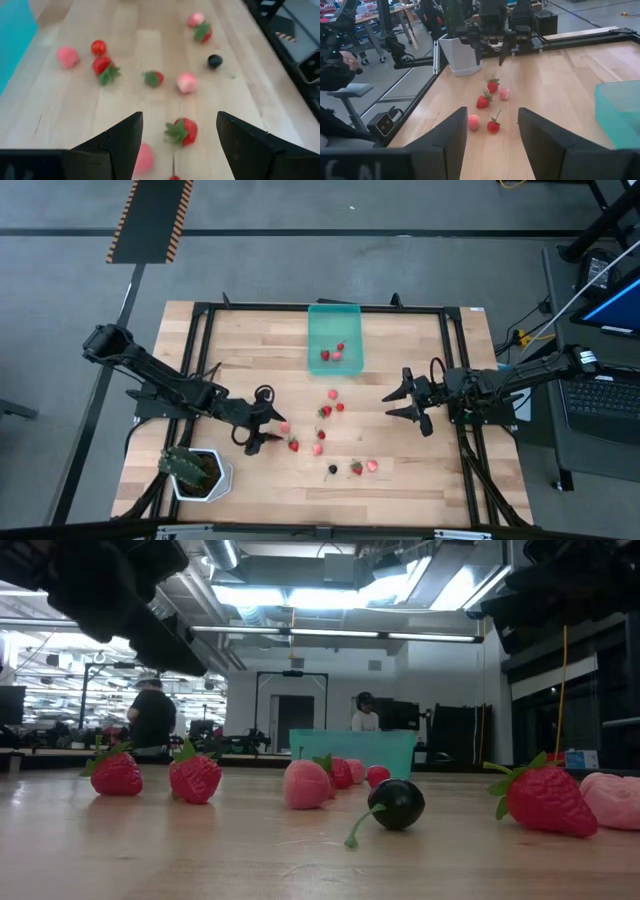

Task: Pick and placing Produce into tupperware
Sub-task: Put the red strawberry into the blue bin

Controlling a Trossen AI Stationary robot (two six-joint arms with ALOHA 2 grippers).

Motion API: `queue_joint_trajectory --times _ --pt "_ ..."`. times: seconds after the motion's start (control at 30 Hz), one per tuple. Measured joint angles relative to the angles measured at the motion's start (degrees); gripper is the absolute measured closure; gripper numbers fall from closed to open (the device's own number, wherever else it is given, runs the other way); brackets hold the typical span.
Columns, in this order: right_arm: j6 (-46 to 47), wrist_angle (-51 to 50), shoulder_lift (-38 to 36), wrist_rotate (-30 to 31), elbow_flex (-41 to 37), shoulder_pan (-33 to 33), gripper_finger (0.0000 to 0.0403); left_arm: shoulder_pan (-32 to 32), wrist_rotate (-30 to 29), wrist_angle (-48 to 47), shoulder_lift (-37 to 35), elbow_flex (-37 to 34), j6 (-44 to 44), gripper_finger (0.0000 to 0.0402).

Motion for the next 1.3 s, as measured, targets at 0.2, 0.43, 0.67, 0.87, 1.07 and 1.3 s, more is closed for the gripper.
queue_joint_trajectory --times 0.2,0.43,0.67,0.87,1.07,1.3 --pt "0.0 0.0 0.0 0.0 0.0 0.0 0.0225 0.0 -0.6 -1.4 0.0 0.1 -4.5 0.0156" --pt "-0.1 -0.8 0.0 0.0 0.0 0.0 0.0225 -1.0 -1.1 -18.0 0.0 4.6 -8.3 0.0156" --pt "-0.1 -1.0 0.0 0.2 0.0 0.0 0.0225 -3.7 -1.1 -26.2 1.7 11.3 -9.1 0.0157" --pt "-0.1 -1.6 0.0 2.1 0.1 0.0 0.0225 -4.2 0.9 -34.7 11.2 19.3 -9.1 0.0157" --pt "-0.1 -1.9 0.0 2.1 0.1 0.0 0.0225 -4.1 2.6 -45.4 20.7 26.7 -8.6 0.0157" --pt "-0.1 -2.3 0.0 2.1 0.1 0.0 0.0225 -4.1 2.7 -48.2 25.4 30.1 -8.6 0.0157"
